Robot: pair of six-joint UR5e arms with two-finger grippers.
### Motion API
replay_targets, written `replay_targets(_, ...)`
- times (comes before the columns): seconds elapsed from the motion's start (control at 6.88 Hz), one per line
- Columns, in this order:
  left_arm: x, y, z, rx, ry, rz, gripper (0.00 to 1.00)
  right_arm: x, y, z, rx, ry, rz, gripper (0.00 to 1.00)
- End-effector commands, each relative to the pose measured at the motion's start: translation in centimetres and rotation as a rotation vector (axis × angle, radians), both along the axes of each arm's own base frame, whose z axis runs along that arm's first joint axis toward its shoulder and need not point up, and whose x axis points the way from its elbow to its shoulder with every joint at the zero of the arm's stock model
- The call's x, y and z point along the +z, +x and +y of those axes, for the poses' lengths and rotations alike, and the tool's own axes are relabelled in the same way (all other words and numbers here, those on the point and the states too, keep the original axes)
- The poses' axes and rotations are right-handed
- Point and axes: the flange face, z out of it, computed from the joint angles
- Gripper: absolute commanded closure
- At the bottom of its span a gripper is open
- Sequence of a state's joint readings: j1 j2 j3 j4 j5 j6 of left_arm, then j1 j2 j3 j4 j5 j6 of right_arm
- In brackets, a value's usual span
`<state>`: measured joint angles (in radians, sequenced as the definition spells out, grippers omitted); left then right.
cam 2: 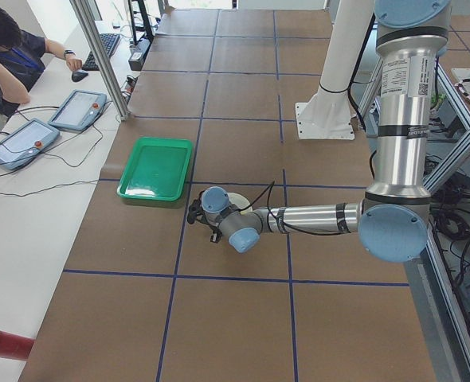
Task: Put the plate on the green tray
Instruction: 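Grip the plate rim with the left gripper and lift it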
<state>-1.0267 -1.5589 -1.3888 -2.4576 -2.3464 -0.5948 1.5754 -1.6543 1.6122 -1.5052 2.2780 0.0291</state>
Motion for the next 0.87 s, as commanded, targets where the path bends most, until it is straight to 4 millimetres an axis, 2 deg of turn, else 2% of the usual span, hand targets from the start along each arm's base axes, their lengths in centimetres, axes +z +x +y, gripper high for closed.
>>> replay_targets(0.0,-2.7,0.4,0.6,0.07,-0.005,0.091,1.0,0.0,0.0,0.0,0.0,-0.001,0.0,0.0)
replay_targets(0.15,-4.9,0.5,1.6,0.161,-0.038,0.196,1.0,0.0,0.0,0.0,0.0,-0.001,0.0,0.0)
replay_targets(0.29,-6.7,0.1,1.2,0.182,-0.041,0.244,1.0,0.1,0.0,0.1,0.0,-0.002,0.0,0.0)
replay_targets(0.44,-8.6,0.5,-0.2,0.164,-0.061,0.262,1.0,0.0,0.0,0.0,0.0,0.001,0.0,0.0)
replay_targets(0.73,-15.1,3.1,-5.3,0.074,-0.165,0.295,1.0,0.0,0.0,0.0,0.0,-0.001,0.0,0.0)
